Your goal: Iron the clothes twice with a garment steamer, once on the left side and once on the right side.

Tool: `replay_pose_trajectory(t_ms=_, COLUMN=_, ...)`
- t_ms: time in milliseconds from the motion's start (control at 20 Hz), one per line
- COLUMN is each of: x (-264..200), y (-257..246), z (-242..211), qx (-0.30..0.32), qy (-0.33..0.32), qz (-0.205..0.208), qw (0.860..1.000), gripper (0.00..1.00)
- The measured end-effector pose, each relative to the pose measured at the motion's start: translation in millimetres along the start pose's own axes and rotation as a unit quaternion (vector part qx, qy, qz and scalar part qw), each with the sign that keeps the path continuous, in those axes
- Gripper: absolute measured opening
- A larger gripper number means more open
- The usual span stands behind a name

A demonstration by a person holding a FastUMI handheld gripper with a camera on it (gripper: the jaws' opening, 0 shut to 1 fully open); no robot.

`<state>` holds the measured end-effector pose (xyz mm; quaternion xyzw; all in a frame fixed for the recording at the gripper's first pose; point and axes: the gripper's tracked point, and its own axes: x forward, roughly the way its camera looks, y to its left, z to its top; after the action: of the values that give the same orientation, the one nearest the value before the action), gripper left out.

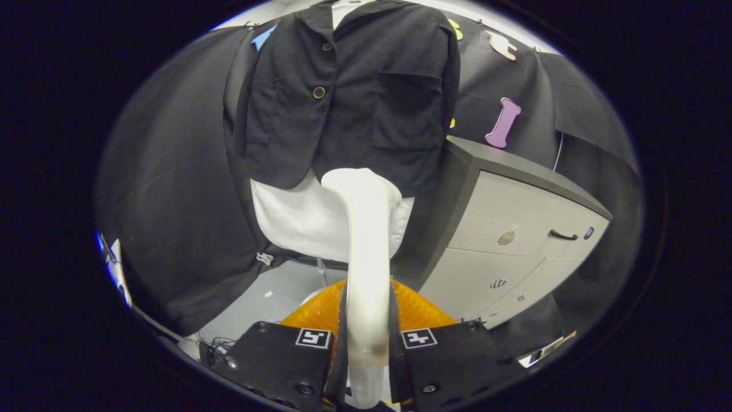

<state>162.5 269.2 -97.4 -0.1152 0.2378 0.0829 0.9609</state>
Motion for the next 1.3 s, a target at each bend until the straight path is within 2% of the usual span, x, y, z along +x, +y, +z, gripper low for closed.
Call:
replay_pose_trajectory(t_ms=250, x=-24.0, y=2.1, z=30.0, qx=0.003, qy=-0.038, qz=0.011, qw=0.999, gripper=0.32)
replay_pose_trajectory(t_ms=600, x=-94.7, y=35.0, z=115.1, qx=0.021, qy=-0.153, qz=0.065, qw=0.986, gripper=0.32)
replay_pose_trajectory(t_ms=800, x=-123.9, y=52.8, z=173.2, qx=0.022, qy=-0.225, qz=0.078, qw=0.971, gripper=0.32)
replay_pose_trajectory(t_ms=1000, x=-143.9, y=70.1, z=232.7, qx=0.01, qy=-0.302, qz=0.081, qw=0.95, gripper=0.32)
replay_pose_trajectory(t_ms=1300, x=-147.7, y=99.2, z=306.3, qx=0.012, qy=-0.363, qz=0.093, qw=0.927, gripper=0.32)
